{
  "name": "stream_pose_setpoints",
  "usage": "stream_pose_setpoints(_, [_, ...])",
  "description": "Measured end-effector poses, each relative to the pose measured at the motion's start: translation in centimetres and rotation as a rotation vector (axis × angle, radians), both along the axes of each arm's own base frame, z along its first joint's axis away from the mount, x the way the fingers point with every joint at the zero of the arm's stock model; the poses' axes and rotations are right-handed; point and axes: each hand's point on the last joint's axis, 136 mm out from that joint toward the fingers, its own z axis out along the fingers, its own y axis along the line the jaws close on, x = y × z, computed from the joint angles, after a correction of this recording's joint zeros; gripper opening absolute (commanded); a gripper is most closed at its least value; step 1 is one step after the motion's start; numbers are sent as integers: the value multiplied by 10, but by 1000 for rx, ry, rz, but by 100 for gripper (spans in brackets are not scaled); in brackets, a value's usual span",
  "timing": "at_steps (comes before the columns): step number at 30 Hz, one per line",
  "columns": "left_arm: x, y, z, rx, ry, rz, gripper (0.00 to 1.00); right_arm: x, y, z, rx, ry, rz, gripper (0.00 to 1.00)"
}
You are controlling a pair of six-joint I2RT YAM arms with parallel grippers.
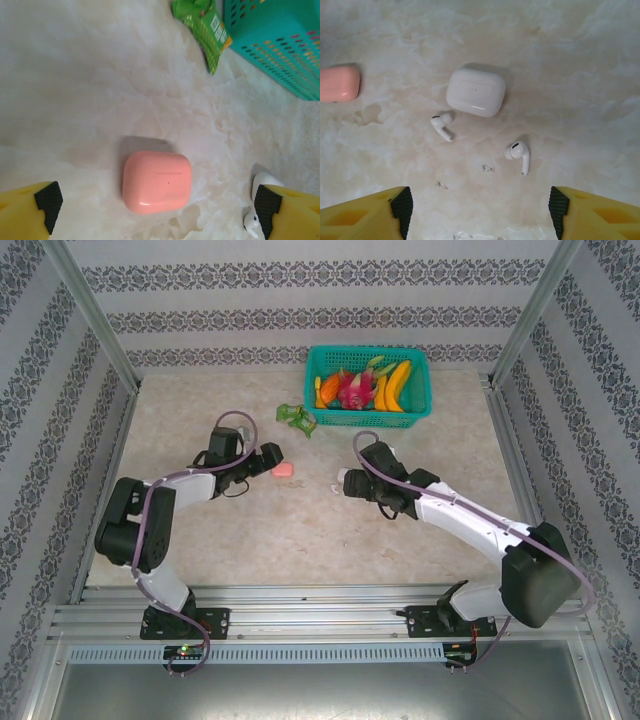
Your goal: Insert the wireless bluetooth earbuds into the charging case
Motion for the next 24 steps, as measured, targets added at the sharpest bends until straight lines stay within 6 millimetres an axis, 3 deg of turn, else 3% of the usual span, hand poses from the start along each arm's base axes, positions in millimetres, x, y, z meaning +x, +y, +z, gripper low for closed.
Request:
stream_pose_setpoints(5, [-7, 21, 34, 69, -54, 49, 100, 16, 1, -6, -25, 23, -44, 81])
stream_pose_setpoints(14, [-22, 69, 78, 179, -106, 265, 100, 50, 10, -28, -33, 93, -135, 81])
stream_pose_setpoints(24, [-35, 82, 70, 217, -42, 308, 100, 71, 16, -57, -73, 185, -196, 81])
